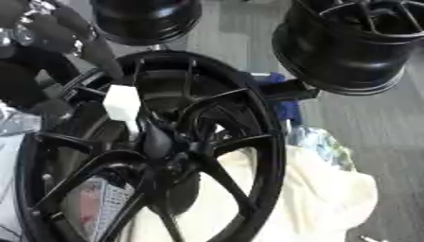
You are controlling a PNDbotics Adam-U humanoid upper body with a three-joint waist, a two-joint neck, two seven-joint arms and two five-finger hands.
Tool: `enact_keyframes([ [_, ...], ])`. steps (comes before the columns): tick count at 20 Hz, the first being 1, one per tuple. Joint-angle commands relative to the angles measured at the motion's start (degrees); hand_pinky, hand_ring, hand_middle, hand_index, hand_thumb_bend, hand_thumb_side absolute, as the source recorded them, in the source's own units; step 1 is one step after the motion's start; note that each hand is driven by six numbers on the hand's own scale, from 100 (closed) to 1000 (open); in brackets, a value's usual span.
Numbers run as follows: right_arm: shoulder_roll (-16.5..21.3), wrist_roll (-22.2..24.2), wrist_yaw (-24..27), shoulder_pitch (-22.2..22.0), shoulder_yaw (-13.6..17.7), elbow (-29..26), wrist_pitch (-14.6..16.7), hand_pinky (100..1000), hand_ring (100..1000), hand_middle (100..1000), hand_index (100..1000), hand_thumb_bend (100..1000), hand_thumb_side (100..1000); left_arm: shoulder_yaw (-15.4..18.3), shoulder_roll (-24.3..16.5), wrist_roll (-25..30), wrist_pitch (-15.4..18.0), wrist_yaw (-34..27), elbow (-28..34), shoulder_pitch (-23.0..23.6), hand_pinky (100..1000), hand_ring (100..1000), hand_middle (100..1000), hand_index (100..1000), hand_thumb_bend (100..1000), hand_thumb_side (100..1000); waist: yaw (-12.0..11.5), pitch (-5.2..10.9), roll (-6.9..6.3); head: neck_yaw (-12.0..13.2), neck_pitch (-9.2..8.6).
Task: Pull the pin out of the wheel hub.
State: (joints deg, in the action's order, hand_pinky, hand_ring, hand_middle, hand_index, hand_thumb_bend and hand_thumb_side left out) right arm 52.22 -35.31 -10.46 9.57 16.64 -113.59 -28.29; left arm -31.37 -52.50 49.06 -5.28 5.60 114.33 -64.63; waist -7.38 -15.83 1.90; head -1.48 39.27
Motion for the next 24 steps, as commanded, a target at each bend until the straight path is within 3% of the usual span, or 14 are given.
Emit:
enact_keyframes([
  [1,1.12,-16.66,0.29,0.70,1.07,-1.00,-16.64,818,685,708,824,104,176,0.27,0.70,0.61,-4.01,0.57,0.26,-1.22,907,858,776,903,100,529,0.28,0.73,0.09,0.26,-0.52],
  [10,0.25,-16.66,0.75,1.32,1.42,-1.00,-16.33,818,676,702,824,100,188,-0.19,2.19,2.51,-8.18,6.02,0.26,-0.63,908,868,787,903,100,607,0.98,-0.11,0.23,0.88,-1.12],
  [23,-0.85,-16.66,1.41,1.63,2.31,-1.00,-16.50,817,669,698,825,100,197,0.14,2.38,2.90,-5.91,11.68,-1.38,1.31,949,900,809,912,181,457,1.32,-0.79,0.44,1.25,-1.53],
  [24,-0.95,-16.66,1.50,1.62,2.37,-1.00,-16.53,817,665,694,826,100,200,0.21,2.40,2.90,-5.59,11.98,-1.61,1.43,958,909,815,917,207,386,1.34,-0.83,0.46,1.26,-1.54],
])
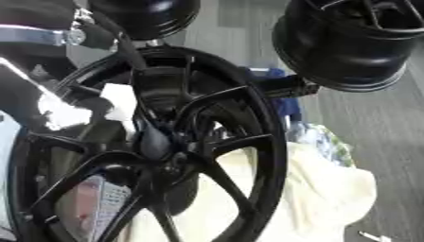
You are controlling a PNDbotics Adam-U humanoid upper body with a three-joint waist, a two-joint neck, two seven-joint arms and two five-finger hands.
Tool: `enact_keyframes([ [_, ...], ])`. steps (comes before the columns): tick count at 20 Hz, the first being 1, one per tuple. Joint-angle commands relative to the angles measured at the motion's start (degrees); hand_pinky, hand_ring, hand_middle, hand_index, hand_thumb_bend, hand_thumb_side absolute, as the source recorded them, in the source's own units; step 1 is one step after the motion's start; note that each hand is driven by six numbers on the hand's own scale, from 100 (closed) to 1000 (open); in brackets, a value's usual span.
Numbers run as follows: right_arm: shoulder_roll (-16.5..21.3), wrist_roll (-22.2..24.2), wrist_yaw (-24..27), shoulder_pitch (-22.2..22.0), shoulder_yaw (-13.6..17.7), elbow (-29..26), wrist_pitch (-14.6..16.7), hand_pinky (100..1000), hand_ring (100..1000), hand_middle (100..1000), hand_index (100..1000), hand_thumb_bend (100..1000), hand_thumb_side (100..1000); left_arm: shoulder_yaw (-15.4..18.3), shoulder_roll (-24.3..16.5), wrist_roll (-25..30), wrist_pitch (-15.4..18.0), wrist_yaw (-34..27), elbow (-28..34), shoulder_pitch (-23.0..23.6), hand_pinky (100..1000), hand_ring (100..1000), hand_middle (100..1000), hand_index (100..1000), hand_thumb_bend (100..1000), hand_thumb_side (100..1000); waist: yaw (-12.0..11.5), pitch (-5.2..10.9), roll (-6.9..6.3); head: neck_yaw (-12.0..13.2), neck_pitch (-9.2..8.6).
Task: Pull the pin out of the wheel hub.
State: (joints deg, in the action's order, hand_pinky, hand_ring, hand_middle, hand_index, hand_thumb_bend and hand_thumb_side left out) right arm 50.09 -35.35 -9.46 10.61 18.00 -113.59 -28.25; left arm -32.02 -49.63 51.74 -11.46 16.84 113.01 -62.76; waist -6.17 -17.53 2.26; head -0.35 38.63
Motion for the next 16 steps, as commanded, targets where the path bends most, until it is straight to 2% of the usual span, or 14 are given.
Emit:
enact_keyframes([
  [1,1.07,-16.61,0.62,0.56,1.10,-1.00,-16.63,817,664,693,826,100,201,0.95,-0.46,0.17,0.91,1.05,-0.57,-0.27,960,910,815,918,207,371,0.18,0.84,0.13,0.14,-0.91],
  [5,0.72,-16.61,1.02,0.50,1.52,-1.00,-16.73,816,661,691,826,100,206,1.40,-0.22,-0.31,1.85,1.71,-1.86,0.18,970,916,819,924,215,304,0.26,0.70,0.18,0.24,-1.02],
  [10,0.49,-16.61,1.49,0.63,1.66,-1.00,-16.68,816,660,690,826,100,207,1.46,0.38,-0.68,2.52,3.29,-4.55,0.65,972,917,821,926,215,320,0.45,0.47,0.27,0.42,-1.26],
  [16,0.09,-16.61,1.96,0.56,1.89,-1.00,-16.61,816,659,690,826,100,211,1.10,1.06,-0.73,3.66,6.39,-7.50,1.18,964,914,817,925,266,334,0.79,0.11,0.42,0.77,-1.41],
])
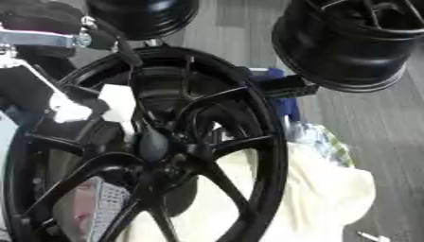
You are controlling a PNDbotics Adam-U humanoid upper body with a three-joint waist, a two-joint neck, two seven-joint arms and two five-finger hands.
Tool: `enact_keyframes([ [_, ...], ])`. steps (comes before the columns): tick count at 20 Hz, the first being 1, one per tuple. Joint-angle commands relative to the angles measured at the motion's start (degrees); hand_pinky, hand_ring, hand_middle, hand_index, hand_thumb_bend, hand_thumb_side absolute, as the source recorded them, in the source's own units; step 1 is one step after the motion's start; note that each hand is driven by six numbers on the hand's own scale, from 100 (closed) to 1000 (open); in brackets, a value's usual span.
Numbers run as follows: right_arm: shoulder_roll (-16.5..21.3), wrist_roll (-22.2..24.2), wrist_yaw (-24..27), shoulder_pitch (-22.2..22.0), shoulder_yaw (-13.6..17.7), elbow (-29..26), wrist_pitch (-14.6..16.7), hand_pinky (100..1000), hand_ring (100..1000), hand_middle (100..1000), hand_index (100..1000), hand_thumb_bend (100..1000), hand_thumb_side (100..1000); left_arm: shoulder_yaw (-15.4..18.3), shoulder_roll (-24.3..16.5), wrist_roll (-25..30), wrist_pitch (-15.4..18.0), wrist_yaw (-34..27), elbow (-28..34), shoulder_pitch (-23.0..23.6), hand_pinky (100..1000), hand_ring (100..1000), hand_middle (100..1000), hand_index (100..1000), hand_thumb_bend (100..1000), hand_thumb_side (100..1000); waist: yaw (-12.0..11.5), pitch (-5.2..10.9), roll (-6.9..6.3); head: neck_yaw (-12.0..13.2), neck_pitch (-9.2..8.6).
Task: Pull the pin out of the wheel hub.
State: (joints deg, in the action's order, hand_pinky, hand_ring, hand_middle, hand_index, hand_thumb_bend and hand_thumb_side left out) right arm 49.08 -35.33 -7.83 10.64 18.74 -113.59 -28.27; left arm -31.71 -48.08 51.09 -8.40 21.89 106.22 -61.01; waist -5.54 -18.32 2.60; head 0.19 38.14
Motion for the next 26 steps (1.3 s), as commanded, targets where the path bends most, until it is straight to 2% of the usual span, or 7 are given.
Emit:
enact_keyframes([
  [1,1.04,-16.64,0.37,0.53,1.21,-1.00,-16.57,816,659,690,826,100,212,0.76,-0.38,-0.03,0.81,1.75,-1.15,-0.43,964,914,816,925,264,338,0.20,0.84,0.10,0.28,-0.94],
  [9,0.37,-16.64,0.77,0.52,1.75,-1.00,-16.46,816,657,690,826,100,218,0.85,0.36,0.39,2.10,3.34,-3.91,0.31,960,910,806,919,258,428,0.44,0.47,0.25,0.53,-1.08],
  [16,-0.15,-16.64,0.72,0.49,2.34,-1.00,-16.60,815,656,690,826,100,219,0.08,0.81,0.88,2.74,2.93,-4.43,0.57,943,889,746,903,195,524,0.50,0.36,0.35,0.66,-1.10],
  [22,-0.50,-16.64,0.47,0.42,2.81,-1.00,-16.65,815,654,689,826,100,221,-0.57,1.08,0.88,3.12,2.62,-4.74,0.79,916,854,700,880,211,505,0.63,0.42,0.39,0.76,-1.04],
  [26,-0.78,-16.64,0.44,0.41,3.00,-1.00,-16.52,815,653,688,825,100,225,-0.95,1.33,0.88,3.53,3.33,-5.27,1.00,906,847,698,875,251,437,0.74,0.45,0.44,0.76,-1.16],
])
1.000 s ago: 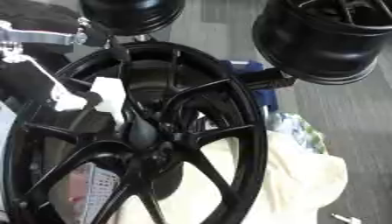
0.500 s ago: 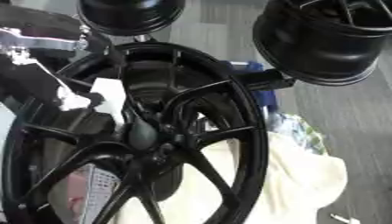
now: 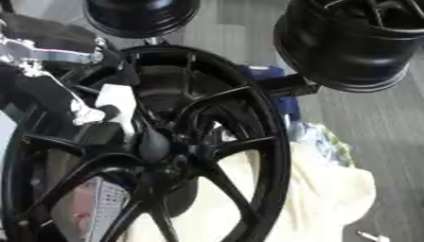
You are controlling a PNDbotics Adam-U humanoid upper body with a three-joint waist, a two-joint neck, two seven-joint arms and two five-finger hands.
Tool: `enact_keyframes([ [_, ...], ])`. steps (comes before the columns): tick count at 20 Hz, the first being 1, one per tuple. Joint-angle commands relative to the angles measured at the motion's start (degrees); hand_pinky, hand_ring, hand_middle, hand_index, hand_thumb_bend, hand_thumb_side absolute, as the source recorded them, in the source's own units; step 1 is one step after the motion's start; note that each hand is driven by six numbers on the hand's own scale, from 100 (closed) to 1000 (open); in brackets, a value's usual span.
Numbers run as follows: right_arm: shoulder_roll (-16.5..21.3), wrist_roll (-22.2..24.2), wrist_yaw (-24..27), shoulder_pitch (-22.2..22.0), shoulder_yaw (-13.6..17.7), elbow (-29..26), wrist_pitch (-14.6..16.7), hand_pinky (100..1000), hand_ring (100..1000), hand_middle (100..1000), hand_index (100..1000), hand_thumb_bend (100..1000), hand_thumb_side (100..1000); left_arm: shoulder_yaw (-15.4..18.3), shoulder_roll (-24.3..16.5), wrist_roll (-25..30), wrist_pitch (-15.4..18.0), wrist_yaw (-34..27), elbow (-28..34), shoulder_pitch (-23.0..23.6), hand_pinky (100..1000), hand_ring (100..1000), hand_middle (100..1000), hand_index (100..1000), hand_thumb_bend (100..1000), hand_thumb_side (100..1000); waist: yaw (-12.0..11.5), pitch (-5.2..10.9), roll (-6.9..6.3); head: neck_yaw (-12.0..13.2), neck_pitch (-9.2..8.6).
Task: Pull the pin out of the wheel hub.
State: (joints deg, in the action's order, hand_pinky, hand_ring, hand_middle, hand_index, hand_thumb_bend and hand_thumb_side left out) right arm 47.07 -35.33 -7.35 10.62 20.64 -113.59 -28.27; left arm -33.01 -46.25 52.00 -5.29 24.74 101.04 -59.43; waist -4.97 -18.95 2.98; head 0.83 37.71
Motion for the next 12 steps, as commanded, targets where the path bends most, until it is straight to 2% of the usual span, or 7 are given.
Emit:
enact_keyframes([
  [1,1.17,-16.63,-0.04,0.41,1.16,-1.00,-16.48,815,653,688,825,100,226,0.25,-0.42,-0.03,0.58,0.76,-0.25,-0.53,904,846,699,875,261,410,0.21,1.07,0.07,0.16,-0.75],
  [6,0.93,-16.63,0.01,0.32,1.34,-1.00,-16.36,815,652,687,825,100,229,0.01,-0.10,-0.03,1.05,1.66,-1.08,-0.23,869,837,706,875,234,354,0.31,1.05,0.12,0.19,-0.83],
  [8,0.78,-16.63,0.09,0.26,1.38,-1.00,-16.31,815,652,688,825,100,230,0.05,0.10,-0.03,0.76,1.86,-1.25,-0.17,866,833,701,873,208,355,0.33,1.06,0.12,0.21,-0.86],
  [12,0.60,-16.63,-0.07,0.16,1.56,-1.00,-16.16,815,652,687,825,100,229,0.02,0.46,-0.03,-0.01,2.45,-1.51,-0.14,854,818,685,866,211,347,0.41,1.09,0.18,0.27,-0.88],
])
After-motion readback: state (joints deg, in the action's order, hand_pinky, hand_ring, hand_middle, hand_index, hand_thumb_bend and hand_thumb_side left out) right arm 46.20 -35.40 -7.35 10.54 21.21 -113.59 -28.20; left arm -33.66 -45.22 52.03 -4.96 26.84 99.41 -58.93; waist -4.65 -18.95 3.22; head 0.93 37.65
